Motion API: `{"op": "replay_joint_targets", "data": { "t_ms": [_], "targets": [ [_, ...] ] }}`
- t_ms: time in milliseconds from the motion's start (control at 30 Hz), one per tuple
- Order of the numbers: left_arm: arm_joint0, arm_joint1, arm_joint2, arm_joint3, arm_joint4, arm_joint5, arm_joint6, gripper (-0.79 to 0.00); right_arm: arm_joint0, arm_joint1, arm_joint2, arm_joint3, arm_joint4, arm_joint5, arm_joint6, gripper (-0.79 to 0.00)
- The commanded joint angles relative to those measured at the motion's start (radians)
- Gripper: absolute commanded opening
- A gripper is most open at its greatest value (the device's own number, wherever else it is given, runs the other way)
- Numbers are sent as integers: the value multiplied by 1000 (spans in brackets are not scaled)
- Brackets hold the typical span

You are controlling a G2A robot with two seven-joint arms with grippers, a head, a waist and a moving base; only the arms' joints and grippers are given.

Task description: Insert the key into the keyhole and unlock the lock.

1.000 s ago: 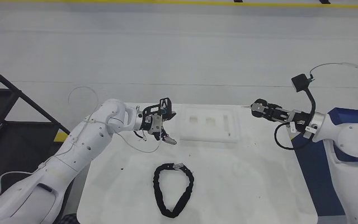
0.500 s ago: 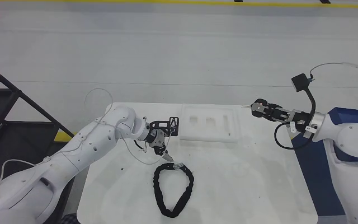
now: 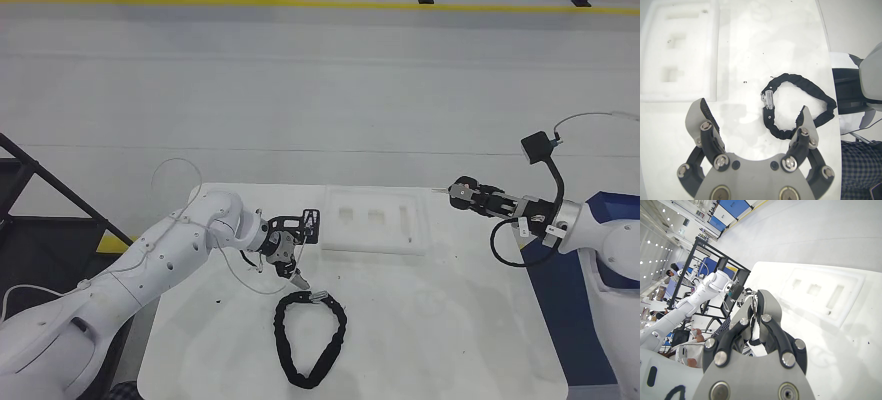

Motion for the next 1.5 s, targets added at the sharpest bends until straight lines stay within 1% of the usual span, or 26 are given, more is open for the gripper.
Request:
{"op": "replay_joint_targets", "data": {
  "t_ms": [0,33,167,233,300,433,533,600,667,767,1000,1100,1267,1400,1433,1467],
  "targets": [
    [9,1,-5,-8,24,18,12,0,0,0,0,0,0,0,0,-785],
    [19,3,-11,-12,43,16,32,0,0,0,0,0,0,0,0,-785],
    [82,18,-37,1,120,0,187,0,0,0,0,0,0,0,0,-785],
    [119,29,-43,0,187,0,292,0,0,0,0,0,0,0,0,-785],
    [156,40,-45,-4,275,0,420,0,0,0,0,0,0,0,0,-785],
    [211,58,-43,16,487,0,682,0,0,0,0,0,0,0,0,-785],
    [239,60,-48,48,633,30,856,0,0,0,0,0,0,0,0,-785],
    [255,57,-40,67,720,54,948,0,0,0,0,0,0,0,0,-785],
    [263,52,-32,99,769,55,1023,0,0,0,0,0,0,0,0,-785],
    [266,38,-21,138,800,59,1073,0,0,0,0,0,0,0,0,-785],
    [276,0,-9,197,815,118,1110,0,0,0,0,0,0,0,0,-785],
    [281,-16,-7,210,818,153,1107,0,0,0,0,0,0,0,0,-785],
    [285,-38,1,218,839,180,1075,0,0,0,0,0,0,0,0,-785],
    [287,-52,-2,241,828,175,1071,0,0,0,0,0,0,0,0,-785],
    [286,-55,-3,244,828,174,1070,-9,0,0,0,0,0,0,0,-785],
    [286,-57,-3,247,829,173,1070,-52,0,0,0,0,0,0,0,-785]
  ]
}}
